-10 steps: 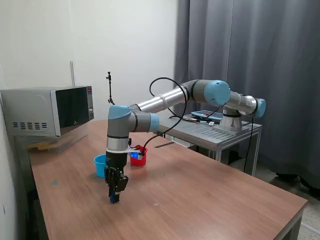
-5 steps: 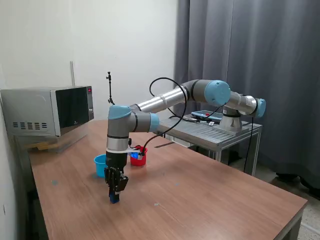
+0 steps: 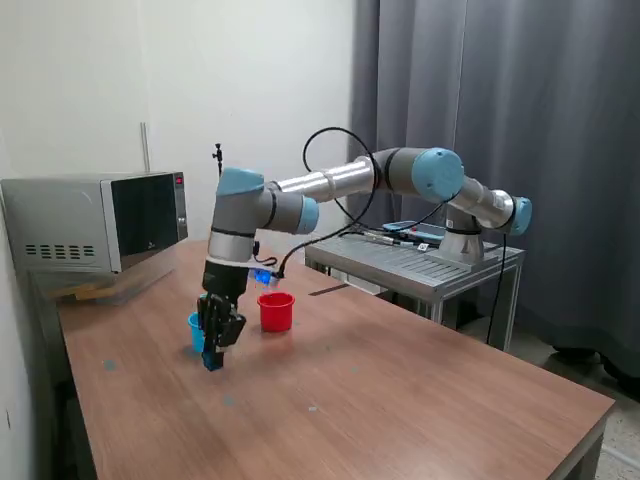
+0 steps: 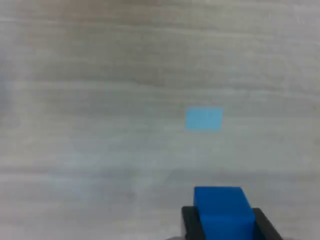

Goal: Place red objects in the red bin, and blue objects in the blue bin.

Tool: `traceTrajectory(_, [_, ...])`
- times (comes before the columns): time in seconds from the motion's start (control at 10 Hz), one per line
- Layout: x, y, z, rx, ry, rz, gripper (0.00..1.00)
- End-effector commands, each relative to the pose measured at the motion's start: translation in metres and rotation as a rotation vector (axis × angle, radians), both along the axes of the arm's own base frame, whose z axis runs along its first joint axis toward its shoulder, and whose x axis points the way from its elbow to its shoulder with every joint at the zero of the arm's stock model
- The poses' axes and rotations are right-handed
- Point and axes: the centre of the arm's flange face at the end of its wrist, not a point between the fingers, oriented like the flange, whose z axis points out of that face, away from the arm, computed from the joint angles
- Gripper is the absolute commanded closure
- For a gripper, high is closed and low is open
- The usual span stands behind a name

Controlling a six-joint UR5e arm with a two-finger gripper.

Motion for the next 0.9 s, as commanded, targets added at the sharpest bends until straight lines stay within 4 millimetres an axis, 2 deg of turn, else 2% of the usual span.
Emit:
traceTrajectory(0.0, [0.007,0.022,0.043,0.027,0.024,-0.037,1.0])
traceTrajectory(0.1, [0.013,0.035,0.049,0.052,0.011,-0.06,1.0])
traceTrajectory(0.5, [0.037,0.128,0.072,0.078,-0.027,-0.246,1.0])
traceTrajectory(0.6, [0.044,0.146,0.073,0.083,-0.042,-0.281,1.0])
traceTrajectory(0.7, [0.05,0.162,0.063,0.079,-0.078,-0.315,1.0])
traceTrajectory(0.8, [0.055,0.167,0.05,0.076,-0.115,-0.323,1.0])
